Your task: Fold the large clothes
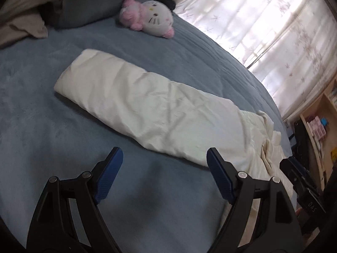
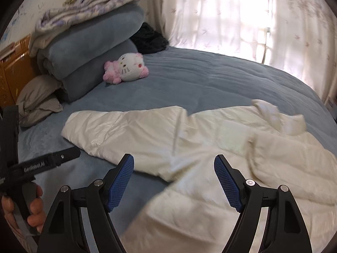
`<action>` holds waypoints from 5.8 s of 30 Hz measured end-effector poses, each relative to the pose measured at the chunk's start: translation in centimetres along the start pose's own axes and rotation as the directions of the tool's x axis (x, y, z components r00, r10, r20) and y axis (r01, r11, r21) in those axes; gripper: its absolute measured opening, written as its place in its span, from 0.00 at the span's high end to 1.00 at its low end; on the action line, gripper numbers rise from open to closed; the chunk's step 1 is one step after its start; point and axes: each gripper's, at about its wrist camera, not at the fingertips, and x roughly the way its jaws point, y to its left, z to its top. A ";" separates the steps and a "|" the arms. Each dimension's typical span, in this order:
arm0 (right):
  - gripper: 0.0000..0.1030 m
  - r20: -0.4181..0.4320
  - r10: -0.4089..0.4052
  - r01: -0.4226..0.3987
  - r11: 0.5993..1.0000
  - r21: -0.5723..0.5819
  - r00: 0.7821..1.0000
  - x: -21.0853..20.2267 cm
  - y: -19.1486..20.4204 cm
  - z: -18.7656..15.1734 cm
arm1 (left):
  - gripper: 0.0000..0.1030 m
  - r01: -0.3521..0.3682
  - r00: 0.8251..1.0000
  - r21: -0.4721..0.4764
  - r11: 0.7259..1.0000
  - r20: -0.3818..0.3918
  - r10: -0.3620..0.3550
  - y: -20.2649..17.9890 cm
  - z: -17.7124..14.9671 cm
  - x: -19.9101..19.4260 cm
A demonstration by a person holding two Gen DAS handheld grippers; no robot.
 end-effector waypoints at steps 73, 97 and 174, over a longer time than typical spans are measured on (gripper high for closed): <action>0.22 -0.086 -0.286 0.283 0.779 0.560 0.954 -17.0 -36.5 -14.7 | 0.76 0.044 0.974 0.648 0.760 -0.199 0.113 -46.3 -20.4 11.0; 0.09 -0.059 0.102 -0.042 0.775 0.631 0.993 -10.1 -33.3 -13.5 | 0.28 0.217 0.967 0.398 0.891 -0.213 -0.141 -32.0 -15.0 0.9; 0.97 -0.112 -0.071 0.120 0.839 0.530 0.991 9.2 -45.4 -4.6 | 0.44 -0.248 0.968 0.469 0.848 0.087 0.235 -35.5 -5.3 22.1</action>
